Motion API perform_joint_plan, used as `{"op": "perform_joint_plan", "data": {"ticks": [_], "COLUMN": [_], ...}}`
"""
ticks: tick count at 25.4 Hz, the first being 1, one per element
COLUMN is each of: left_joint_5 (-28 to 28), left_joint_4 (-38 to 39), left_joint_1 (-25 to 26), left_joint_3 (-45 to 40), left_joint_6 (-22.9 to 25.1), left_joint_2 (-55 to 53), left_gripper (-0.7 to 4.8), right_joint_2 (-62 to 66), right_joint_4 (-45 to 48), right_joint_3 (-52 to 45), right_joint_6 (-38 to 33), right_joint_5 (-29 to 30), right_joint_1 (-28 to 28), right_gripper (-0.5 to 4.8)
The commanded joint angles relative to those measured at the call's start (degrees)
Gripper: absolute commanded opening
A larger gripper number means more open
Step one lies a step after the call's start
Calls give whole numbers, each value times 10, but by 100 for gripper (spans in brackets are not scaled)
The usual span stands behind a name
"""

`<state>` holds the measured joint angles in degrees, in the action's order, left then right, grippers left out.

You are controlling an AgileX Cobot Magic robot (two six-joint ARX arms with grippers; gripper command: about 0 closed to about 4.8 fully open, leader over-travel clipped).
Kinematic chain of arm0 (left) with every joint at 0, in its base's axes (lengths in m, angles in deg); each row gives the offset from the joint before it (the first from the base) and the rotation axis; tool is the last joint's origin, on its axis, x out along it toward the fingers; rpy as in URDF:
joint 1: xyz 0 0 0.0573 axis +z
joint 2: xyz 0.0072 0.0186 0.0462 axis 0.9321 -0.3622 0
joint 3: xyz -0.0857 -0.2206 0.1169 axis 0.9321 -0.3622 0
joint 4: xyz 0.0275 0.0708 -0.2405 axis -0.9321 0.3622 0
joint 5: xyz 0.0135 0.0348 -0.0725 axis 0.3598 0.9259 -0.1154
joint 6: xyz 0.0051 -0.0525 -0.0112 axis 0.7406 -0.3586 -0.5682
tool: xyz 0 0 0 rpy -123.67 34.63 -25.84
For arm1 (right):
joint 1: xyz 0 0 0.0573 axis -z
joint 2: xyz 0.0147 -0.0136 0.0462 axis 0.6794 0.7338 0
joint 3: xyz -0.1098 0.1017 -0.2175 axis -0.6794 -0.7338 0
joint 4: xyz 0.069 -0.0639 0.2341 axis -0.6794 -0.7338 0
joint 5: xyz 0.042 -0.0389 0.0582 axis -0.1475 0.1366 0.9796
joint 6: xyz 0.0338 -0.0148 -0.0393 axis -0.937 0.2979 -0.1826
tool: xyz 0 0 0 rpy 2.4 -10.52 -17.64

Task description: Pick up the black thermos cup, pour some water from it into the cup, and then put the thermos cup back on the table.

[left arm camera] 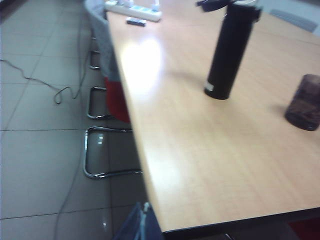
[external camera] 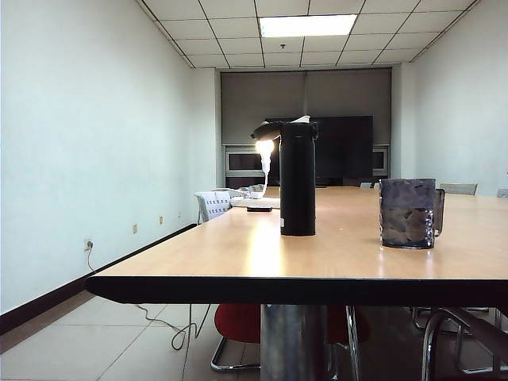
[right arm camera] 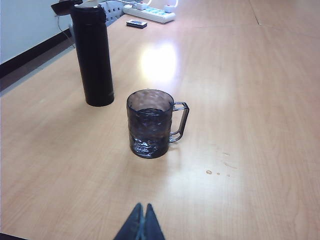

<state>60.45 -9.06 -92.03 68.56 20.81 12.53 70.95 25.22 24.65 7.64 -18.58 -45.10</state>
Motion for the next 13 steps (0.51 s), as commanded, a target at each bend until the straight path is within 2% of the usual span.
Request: {"op": "perform_joint_plan", "data": {"ticks": [1, 8, 13], "left_joint_5": [0, 0, -2], "left_joint_4": [-19, -19, 28], "left_joint_1": [26, 75, 118], "left_joint_3": [-24, -79, -82], "left_joint_6": [-1, 3, 17], "left_joint_2": [16, 89, 134], "left_gripper": [-6, -5, -6], "right_joint_2": [0, 0, 0], "right_joint_4": [6, 6, 6], "right_joint_3": [2, 2, 2], "right_joint_6": [1, 1, 1], "right_joint_5": [0, 0, 0], "right_joint_1": [0, 0, 0], "right_gripper": [-1, -1, -1]}}
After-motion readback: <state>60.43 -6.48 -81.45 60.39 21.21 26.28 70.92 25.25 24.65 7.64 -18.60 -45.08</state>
